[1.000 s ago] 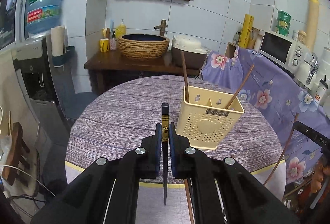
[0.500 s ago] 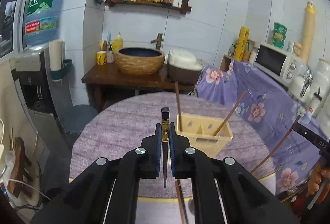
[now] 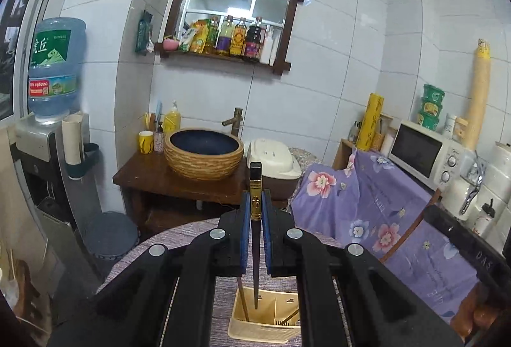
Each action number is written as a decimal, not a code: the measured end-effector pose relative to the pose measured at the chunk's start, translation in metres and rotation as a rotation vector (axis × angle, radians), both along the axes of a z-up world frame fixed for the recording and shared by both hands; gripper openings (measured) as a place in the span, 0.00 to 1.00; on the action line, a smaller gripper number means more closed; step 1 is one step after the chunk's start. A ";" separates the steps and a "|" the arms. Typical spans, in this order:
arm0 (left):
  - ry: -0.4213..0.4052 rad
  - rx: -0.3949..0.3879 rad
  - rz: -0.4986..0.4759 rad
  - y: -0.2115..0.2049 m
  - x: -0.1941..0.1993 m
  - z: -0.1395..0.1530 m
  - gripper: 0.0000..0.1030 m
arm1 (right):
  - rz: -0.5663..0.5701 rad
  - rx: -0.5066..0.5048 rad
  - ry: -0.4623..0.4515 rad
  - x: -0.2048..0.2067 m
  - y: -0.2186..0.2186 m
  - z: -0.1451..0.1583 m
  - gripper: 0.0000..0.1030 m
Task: Organize utensils
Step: 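Drop the chopstick into the holder and open the right tool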
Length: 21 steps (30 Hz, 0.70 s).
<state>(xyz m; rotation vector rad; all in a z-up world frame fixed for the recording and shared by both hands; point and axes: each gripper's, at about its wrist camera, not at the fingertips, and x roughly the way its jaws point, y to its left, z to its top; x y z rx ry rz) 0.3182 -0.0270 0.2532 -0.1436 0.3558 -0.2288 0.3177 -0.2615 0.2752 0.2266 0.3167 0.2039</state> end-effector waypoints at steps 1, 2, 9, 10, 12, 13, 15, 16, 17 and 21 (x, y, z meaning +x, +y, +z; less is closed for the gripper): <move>0.015 0.004 0.002 -0.005 0.005 -0.010 0.08 | -0.001 0.000 0.010 0.005 0.002 -0.008 0.07; 0.029 0.004 -0.001 -0.008 0.009 -0.019 0.08 | -0.004 0.001 0.021 0.009 0.003 -0.017 0.07; 0.125 0.036 0.008 -0.015 0.028 -0.089 0.08 | -0.002 0.013 0.136 0.034 0.010 -0.089 0.07; 0.144 0.040 0.008 -0.015 0.030 -0.099 0.08 | -0.002 0.019 0.151 0.037 0.010 -0.097 0.07; 0.177 0.041 0.015 -0.013 0.033 -0.117 0.08 | -0.006 0.032 0.175 0.040 0.009 -0.111 0.07; 0.195 0.039 0.016 -0.012 0.035 -0.124 0.08 | -0.009 0.037 0.183 0.041 0.008 -0.116 0.07; 0.229 0.037 0.017 -0.010 0.039 -0.138 0.08 | -0.014 0.044 0.201 0.043 0.008 -0.126 0.07; 0.239 0.037 0.018 -0.010 0.040 -0.142 0.08 | -0.020 0.043 0.196 0.043 0.008 -0.129 0.07; 0.243 0.038 0.021 -0.010 0.041 -0.145 0.08 | -0.026 0.034 0.191 0.042 0.009 -0.131 0.07; 0.225 0.062 0.031 -0.010 0.038 -0.149 0.08 | -0.024 0.037 0.194 0.040 0.010 -0.138 0.06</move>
